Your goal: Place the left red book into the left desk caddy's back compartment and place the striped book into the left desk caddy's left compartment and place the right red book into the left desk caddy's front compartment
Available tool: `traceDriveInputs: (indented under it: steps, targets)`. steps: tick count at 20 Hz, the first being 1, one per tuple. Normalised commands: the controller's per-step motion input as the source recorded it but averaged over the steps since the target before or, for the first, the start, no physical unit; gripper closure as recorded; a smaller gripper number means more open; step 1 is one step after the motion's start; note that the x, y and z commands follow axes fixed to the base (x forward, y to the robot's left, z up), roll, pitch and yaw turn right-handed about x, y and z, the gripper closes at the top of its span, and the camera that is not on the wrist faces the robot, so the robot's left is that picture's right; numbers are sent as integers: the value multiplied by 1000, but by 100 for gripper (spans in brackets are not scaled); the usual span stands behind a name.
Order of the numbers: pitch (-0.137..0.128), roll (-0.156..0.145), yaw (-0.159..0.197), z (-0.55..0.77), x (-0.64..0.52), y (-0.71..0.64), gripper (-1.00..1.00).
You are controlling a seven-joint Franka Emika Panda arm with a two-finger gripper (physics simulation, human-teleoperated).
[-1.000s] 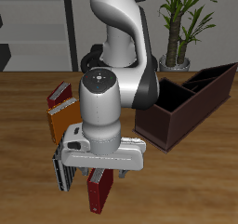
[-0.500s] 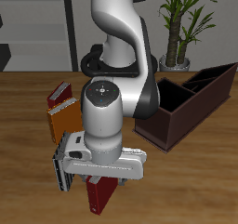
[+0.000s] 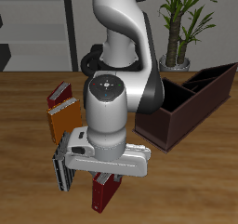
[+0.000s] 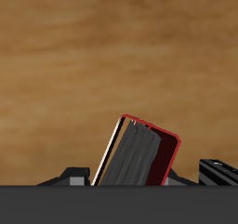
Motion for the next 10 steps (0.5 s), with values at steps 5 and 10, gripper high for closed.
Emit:
traceDriveInputs:
  steps: [5,10]
  targets:
    - [-26,-7,10,352,-107,169,100]
    - [-41,-14,0,552,-197,178,100]
